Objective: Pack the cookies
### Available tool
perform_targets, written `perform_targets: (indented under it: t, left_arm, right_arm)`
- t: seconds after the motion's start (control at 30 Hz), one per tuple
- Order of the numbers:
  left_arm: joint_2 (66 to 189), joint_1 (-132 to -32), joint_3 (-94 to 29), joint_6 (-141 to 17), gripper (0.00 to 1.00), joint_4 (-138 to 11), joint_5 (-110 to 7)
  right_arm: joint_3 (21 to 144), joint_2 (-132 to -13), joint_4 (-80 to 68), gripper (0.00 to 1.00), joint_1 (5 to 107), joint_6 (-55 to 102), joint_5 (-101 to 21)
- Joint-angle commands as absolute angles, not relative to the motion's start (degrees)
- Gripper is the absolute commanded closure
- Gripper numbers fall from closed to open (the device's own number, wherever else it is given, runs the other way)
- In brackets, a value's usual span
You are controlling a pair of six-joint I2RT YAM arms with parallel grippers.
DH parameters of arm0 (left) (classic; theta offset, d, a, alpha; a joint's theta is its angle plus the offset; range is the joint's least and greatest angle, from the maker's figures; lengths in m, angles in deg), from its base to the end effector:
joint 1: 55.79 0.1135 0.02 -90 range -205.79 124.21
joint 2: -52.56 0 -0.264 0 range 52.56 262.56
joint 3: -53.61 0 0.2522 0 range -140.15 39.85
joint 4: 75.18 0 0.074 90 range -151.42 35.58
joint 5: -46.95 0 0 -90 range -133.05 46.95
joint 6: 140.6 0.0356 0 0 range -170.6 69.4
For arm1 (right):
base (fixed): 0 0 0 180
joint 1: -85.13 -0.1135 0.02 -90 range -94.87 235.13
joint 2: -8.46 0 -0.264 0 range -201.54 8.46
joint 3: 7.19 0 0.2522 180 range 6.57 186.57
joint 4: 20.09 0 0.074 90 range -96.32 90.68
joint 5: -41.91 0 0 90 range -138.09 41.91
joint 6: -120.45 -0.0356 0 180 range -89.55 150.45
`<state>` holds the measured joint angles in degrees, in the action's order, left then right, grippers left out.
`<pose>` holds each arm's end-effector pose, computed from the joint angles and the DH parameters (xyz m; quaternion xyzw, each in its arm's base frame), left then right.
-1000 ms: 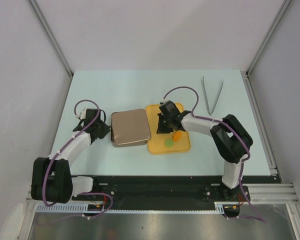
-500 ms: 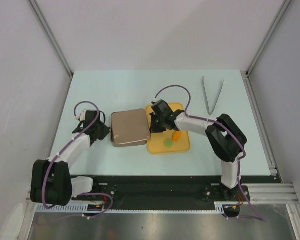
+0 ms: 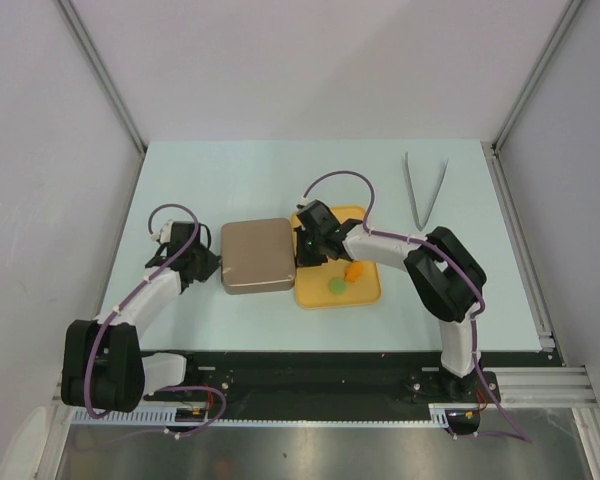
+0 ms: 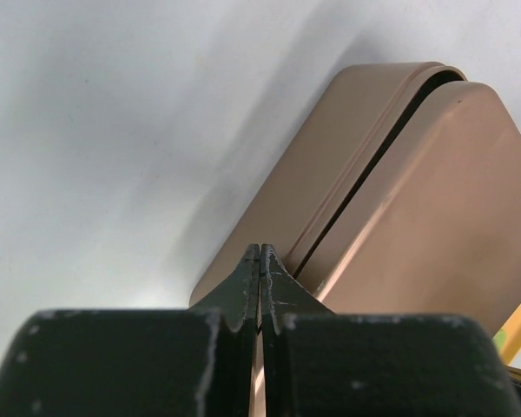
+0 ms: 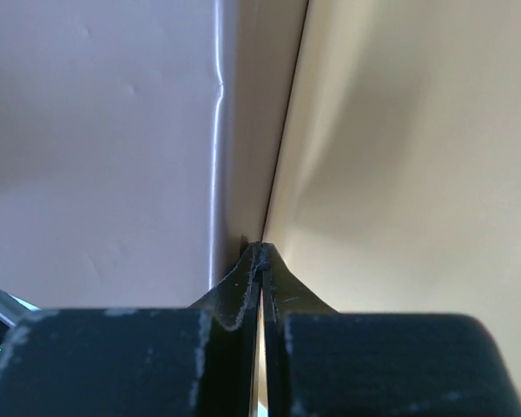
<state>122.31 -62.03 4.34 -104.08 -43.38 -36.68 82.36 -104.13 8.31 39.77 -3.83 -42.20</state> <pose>0.2309 -0.0213 0.1864 -0.3950 0.8585 -0.1151 0.3061 0.2937 0.3026 0.1730 -0.1079 0.9366 0.2484 0.2222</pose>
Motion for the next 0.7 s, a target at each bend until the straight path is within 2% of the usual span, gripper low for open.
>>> perform_targets:
  t: [0.0, 0.67]
  left_arm:
    - [121.0, -62.0, 4.5, -104.1, 1.00, -44.8, -38.7]
    - [119.8, -60.8, 2.2, -103.1, 1.00, -40.7, -34.9]
  right_arm:
    - [86.0, -104.7, 7.7, 1.00, 38.8, -4.1, -41.2]
    - [88.6, -104.5, 10.9, 1.00, 39.0, -2.8, -41.5]
